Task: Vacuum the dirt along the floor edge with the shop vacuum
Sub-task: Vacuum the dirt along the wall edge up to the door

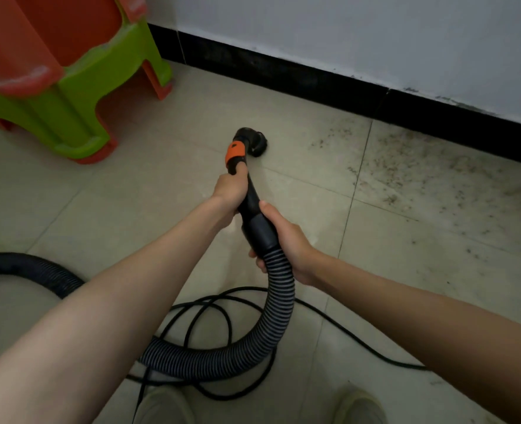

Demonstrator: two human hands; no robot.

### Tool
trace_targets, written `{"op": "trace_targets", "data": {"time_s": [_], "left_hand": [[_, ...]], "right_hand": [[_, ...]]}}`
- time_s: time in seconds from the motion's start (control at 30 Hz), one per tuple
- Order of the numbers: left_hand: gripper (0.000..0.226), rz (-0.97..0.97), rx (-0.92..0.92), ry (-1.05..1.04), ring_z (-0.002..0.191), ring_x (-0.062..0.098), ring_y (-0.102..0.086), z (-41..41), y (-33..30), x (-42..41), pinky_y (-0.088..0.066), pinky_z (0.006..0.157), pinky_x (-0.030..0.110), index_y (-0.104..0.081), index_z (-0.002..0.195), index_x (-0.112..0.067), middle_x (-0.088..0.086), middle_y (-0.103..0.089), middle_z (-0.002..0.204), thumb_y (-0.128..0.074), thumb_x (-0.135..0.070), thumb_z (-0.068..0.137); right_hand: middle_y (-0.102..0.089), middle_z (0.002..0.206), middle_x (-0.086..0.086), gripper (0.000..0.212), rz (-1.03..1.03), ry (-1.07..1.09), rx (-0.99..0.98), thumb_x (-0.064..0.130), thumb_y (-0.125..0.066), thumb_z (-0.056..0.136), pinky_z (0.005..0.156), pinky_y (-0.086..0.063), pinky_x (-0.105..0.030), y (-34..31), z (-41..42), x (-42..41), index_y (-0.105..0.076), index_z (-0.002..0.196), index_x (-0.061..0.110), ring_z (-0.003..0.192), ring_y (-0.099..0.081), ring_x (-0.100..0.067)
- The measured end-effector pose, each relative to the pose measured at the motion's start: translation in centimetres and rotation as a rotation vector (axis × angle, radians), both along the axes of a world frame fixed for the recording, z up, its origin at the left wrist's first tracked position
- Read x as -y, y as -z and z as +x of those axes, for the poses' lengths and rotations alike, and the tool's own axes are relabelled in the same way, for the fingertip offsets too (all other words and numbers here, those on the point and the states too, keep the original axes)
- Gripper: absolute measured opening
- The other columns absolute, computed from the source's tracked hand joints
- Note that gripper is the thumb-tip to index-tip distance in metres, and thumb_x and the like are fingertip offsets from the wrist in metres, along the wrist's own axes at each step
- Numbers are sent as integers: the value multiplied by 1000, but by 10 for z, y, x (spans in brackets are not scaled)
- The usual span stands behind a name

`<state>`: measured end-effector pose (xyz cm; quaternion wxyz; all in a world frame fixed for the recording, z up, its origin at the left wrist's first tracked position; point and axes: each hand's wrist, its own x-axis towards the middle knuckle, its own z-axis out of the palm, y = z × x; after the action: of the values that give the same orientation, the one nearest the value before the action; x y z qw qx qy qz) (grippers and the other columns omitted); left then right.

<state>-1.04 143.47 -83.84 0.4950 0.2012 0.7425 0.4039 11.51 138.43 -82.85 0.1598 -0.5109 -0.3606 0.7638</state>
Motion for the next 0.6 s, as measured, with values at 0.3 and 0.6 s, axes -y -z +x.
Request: {"op": "trace_targets", "data": {"time_s": [0.3, 0.6], "left_hand": [[51, -45, -78, -181, 94, 27, -57, 16, 9, 36, -47, 82, 33, -49, 121, -5, 11, -57, 107, -37, -47, 95], [45, -28, 32, -58, 86, 23, -55, 56, 13, 51, -45, 76, 31, -48, 121, -4, 7, -55, 93, -38, -41, 97]], "right_hand": [[-56, 64, -16, 54, -68, -141, -48, 55, -48, 92, 38, -43, -21, 1, 21, 20, -56, 96, 2, 39, -53, -19], [-59, 63, -17, 59, -68, -35, 4, 58, -49, 90, 41, -45, -24, 7, 56, 48, -59, 94, 0, 42, -53, -22]]}}
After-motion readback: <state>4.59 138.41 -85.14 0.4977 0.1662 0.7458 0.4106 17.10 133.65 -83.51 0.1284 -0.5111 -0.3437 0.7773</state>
